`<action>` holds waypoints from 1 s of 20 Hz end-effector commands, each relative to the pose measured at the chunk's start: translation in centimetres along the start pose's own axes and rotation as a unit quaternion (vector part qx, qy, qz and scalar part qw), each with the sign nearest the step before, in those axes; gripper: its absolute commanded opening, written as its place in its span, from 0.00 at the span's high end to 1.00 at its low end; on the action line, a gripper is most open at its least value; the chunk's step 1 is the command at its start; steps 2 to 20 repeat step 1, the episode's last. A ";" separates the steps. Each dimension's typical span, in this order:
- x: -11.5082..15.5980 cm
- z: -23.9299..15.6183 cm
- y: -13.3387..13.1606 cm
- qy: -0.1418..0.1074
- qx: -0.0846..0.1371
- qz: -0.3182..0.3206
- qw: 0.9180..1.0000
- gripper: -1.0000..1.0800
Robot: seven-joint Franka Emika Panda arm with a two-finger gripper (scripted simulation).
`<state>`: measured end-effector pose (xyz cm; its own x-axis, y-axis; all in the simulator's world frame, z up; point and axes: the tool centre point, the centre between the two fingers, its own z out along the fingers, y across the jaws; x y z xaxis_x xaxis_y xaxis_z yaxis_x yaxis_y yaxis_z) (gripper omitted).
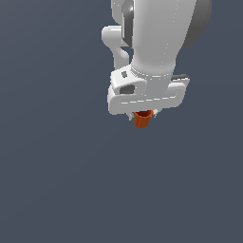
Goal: Pick up the object and move it to a goal position.
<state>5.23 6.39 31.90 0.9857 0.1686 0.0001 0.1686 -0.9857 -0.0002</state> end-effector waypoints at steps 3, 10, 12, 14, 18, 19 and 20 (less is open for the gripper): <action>0.0 0.1 0.0 0.000 0.000 0.000 1.000 1.00; 0.0 0.1 0.0 0.000 0.000 0.000 1.000 1.00; 0.0 0.1 0.0 0.000 0.000 0.000 1.000 1.00; 0.0 0.1 0.0 0.000 0.000 0.000 1.000 1.00; 0.0 0.1 0.0 0.000 0.000 0.000 1.000 1.00; 0.0 0.1 0.0 0.000 0.000 0.000 1.000 1.00; 0.0 0.1 0.0 0.000 0.000 0.000 1.000 1.00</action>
